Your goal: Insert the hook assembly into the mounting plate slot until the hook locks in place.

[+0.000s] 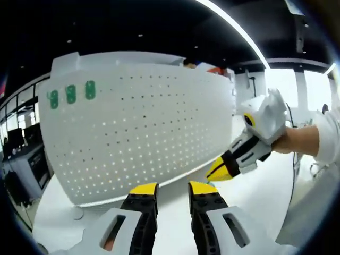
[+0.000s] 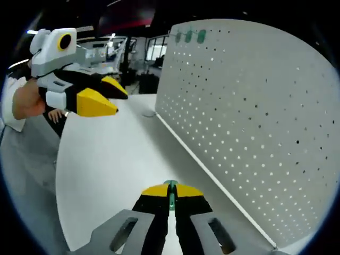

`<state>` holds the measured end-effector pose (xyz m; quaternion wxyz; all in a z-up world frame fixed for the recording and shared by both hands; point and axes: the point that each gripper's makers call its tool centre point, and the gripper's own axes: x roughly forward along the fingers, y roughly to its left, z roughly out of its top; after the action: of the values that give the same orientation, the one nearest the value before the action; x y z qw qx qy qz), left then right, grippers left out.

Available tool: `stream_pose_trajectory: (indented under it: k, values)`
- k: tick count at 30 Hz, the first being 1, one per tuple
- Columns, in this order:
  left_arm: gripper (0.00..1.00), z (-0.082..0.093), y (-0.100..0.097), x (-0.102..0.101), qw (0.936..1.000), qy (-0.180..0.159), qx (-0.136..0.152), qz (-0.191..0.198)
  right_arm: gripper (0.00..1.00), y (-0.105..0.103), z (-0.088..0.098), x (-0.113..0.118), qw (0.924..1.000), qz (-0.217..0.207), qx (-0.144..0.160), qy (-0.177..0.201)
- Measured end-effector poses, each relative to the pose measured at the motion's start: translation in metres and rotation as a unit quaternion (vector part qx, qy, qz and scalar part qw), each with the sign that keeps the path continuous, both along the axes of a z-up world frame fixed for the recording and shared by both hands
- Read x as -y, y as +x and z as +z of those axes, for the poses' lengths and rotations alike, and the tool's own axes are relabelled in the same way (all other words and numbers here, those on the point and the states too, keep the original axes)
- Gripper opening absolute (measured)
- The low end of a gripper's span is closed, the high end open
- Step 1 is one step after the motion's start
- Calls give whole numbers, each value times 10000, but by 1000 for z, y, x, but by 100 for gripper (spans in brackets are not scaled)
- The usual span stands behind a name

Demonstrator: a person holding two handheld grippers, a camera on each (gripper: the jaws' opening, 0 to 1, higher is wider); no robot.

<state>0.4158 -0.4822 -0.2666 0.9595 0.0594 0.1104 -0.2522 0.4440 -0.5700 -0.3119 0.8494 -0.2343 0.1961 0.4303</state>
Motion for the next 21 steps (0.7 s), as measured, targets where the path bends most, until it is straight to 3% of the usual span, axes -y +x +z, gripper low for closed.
stream_pose_trajectory:
  k: [11, 21]
  values:
    - [20, -2, 1, 18, 9991, -349, -150, -162, 0, -18, 49, 4, 9956, -235, 330, 849]
    - [19, 12, 3, 41, 9952, -832, -260, -433, 0, -31, 76, 2, 9909, -210, 641, 1165]
